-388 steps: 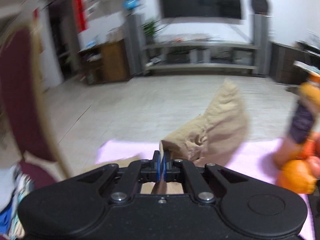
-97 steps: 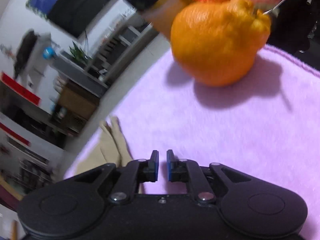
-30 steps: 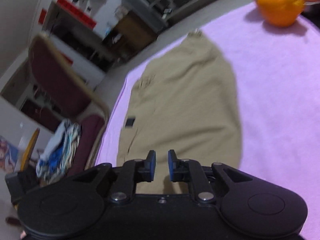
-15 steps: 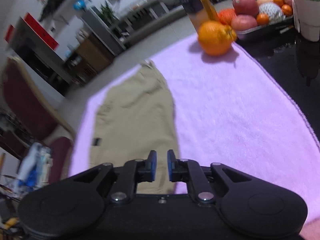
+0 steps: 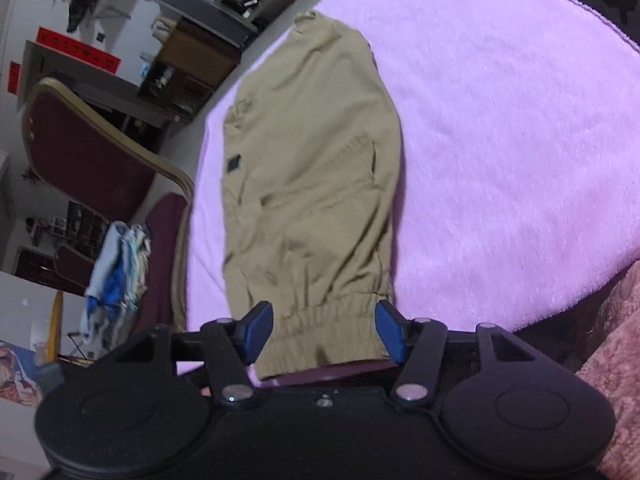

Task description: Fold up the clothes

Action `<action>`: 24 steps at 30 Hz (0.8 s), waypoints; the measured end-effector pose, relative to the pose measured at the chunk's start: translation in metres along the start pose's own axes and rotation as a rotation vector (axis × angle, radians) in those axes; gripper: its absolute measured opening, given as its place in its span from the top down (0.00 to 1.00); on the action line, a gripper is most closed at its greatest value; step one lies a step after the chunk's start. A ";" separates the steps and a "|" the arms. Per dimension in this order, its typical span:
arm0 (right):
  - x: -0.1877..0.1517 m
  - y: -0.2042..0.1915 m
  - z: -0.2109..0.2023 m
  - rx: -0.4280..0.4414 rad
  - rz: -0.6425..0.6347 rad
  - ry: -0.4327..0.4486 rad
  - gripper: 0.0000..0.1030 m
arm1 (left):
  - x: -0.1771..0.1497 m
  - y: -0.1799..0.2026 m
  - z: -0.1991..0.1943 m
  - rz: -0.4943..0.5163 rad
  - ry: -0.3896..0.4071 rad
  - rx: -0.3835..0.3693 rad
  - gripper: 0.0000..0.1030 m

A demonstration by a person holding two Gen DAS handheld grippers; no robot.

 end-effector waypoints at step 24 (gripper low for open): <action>-0.008 0.022 0.032 -0.027 0.006 -0.019 0.62 | -0.004 0.010 0.039 -0.058 -0.063 -0.155 0.59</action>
Point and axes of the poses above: each gripper's, at about its wrist camera, not at the fingertips, and z roughly the way its jaws point, y to its right, x to its top, the point moved 4 cm from there along z, roughly the way its jaws point, and after that the axes turned 9 degrees about y, right-handed, at the moved point
